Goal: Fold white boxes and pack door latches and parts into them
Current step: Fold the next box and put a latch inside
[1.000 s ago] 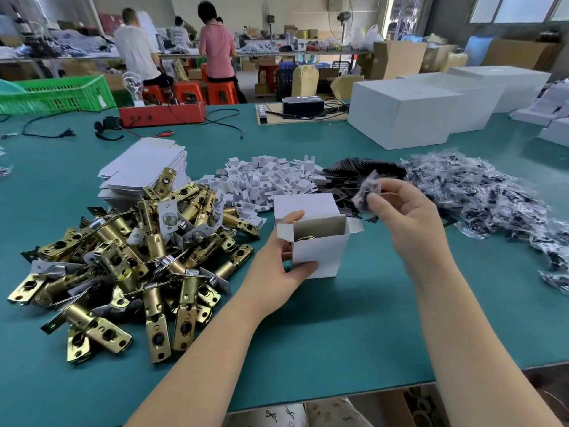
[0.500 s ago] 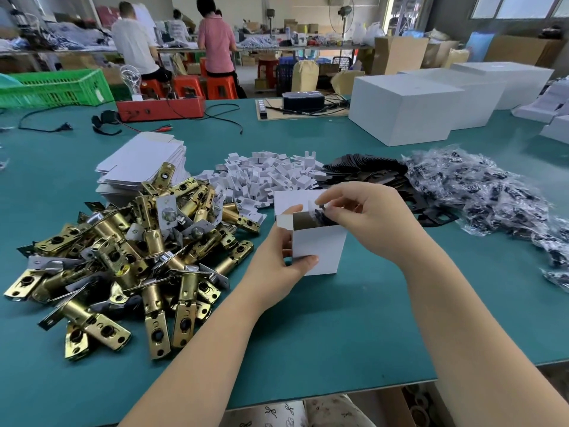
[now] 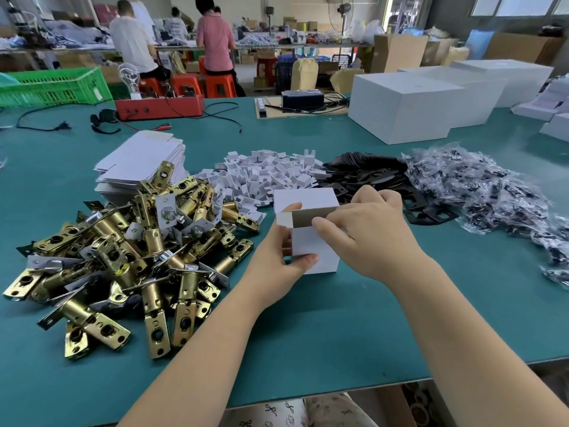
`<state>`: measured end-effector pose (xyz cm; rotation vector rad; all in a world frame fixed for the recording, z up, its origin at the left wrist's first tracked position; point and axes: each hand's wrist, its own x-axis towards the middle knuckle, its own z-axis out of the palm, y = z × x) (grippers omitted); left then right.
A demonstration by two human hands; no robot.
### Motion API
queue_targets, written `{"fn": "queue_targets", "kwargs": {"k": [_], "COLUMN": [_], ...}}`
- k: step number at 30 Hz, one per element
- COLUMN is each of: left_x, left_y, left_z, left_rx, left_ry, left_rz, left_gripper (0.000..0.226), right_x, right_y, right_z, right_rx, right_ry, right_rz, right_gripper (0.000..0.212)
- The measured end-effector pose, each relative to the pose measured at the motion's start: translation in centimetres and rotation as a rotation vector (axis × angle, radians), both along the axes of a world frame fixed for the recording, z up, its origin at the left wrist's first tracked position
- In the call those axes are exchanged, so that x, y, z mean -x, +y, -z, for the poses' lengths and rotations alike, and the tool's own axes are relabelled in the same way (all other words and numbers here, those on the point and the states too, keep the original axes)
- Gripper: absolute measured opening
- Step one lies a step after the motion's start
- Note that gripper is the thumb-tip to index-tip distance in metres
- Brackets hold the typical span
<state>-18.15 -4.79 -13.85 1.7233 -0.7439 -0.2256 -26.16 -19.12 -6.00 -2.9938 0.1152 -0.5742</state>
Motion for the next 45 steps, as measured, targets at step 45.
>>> {"fn": "queue_targets", "kwargs": {"k": [45], "left_x": [0.8], "left_y": [-1.8], "left_z": [-3.1], "left_rx": [0.306], "left_ry": [-0.073], "left_rz": [-0.314], "left_gripper": [0.008], "right_x": [-2.1], "right_y": [0.5], "right_z": [4.4], "right_rx": [-1.421], "right_ry": [-0.460], "right_rz": [-0.008], "right_gripper": [0.034]}}
